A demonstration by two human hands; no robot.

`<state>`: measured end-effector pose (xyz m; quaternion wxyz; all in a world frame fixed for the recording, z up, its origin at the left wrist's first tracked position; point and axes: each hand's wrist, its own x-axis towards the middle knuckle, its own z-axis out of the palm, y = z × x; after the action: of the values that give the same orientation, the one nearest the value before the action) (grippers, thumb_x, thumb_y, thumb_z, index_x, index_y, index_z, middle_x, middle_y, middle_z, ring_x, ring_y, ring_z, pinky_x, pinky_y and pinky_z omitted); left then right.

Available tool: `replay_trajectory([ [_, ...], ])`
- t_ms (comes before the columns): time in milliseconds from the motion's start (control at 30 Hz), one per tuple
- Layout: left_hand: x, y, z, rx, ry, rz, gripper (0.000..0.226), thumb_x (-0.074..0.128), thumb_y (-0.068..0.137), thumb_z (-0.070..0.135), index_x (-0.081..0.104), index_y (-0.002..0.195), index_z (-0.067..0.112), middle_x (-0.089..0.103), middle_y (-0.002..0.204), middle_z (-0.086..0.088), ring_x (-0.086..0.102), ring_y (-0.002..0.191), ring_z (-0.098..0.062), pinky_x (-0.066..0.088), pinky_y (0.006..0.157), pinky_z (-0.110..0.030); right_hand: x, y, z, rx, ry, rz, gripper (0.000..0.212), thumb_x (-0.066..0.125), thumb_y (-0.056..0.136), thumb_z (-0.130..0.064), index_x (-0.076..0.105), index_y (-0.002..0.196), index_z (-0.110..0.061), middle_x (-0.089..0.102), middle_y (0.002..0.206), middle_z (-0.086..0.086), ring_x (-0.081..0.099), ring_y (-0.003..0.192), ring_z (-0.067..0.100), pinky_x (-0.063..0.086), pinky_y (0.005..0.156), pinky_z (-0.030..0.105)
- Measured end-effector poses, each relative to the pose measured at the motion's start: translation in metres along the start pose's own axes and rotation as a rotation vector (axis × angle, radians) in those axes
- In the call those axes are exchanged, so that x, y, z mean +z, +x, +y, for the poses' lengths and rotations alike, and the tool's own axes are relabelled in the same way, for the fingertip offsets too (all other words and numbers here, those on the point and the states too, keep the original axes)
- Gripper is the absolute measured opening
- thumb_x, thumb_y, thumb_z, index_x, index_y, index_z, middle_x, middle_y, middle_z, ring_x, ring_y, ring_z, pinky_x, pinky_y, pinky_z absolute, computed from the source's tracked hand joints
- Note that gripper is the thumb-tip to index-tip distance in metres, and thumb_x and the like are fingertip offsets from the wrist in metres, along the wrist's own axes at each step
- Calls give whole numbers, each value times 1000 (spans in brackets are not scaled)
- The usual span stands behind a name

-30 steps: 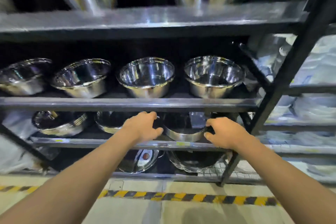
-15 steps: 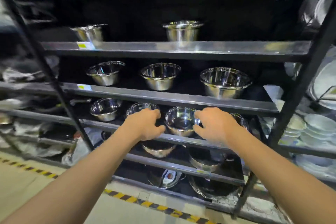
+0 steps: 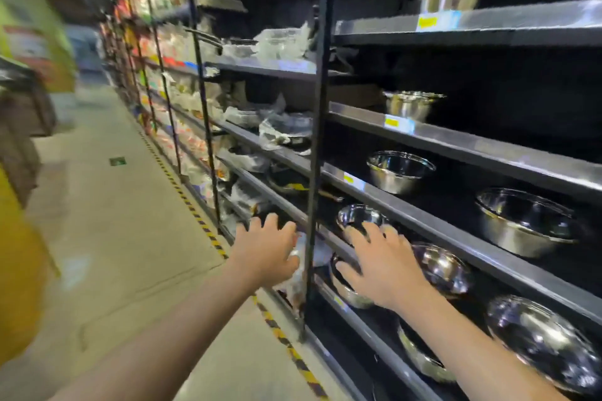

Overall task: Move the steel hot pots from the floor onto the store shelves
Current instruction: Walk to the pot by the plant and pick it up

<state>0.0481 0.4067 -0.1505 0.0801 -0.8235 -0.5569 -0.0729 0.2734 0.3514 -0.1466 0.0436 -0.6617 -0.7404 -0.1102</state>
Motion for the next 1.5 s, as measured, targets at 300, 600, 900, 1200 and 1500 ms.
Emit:
replay_trajectory([
  [300, 6, -67, -122, -552, 152, -177, 66, 45, 90, 62, 35, 145, 27, 43, 145, -9, 47, 126, -37, 41, 95, -52, 25, 113, -136, -471, 155, 5, 71, 37, 93, -68, 38, 147, -22, 44, 144, 12, 40, 128, 40, 41, 102, 56],
  [600, -41, -244, -164, -1103, 182, -209, 63, 43, 91, 61, 35, 144, 28, 43, 142, -11, 45, 126, -40, 38, 97, -60, 7, 87, -304, -982, 298, 0, 64, 37, 94, -66, 41, 140, -22, 42, 144, 14, 39, 126, 41, 38, 98, 54],
  [900, -81, -413, -196, -1378, 208, -208, 60, 44, 89, 60, 38, 139, 27, 48, 130, -12, 51, 115, -37, 45, 91, -53, -47, -13, -468, -1265, 317, 50, 61, 42, 95, -64, 45, 138, -21, 44, 145, 17, 39, 129, 44, 39, 102, 58],
  [1200, -105, -506, -282, -1379, 236, -182, 58, 45, 91, 60, 40, 137, 26, 49, 131, -13, 55, 113, -38, 48, 88, -56, -69, -45, -590, -1272, 318, 76, 63, 41, 93, -66, 46, 139, -23, 45, 146, 13, 40, 130, 40, 40, 101, 57],
  [1500, -90, -513, -414, -1312, 168, -198, 56, 48, 91, 57, 42, 134, 23, 49, 127, -14, 55, 105, -35, 52, 86, -56, -63, 10, -701, -1206, 309, 76, 66, 40, 94, -67, 44, 143, -23, 43, 150, 16, 38, 132, 43, 40, 103, 58],
])
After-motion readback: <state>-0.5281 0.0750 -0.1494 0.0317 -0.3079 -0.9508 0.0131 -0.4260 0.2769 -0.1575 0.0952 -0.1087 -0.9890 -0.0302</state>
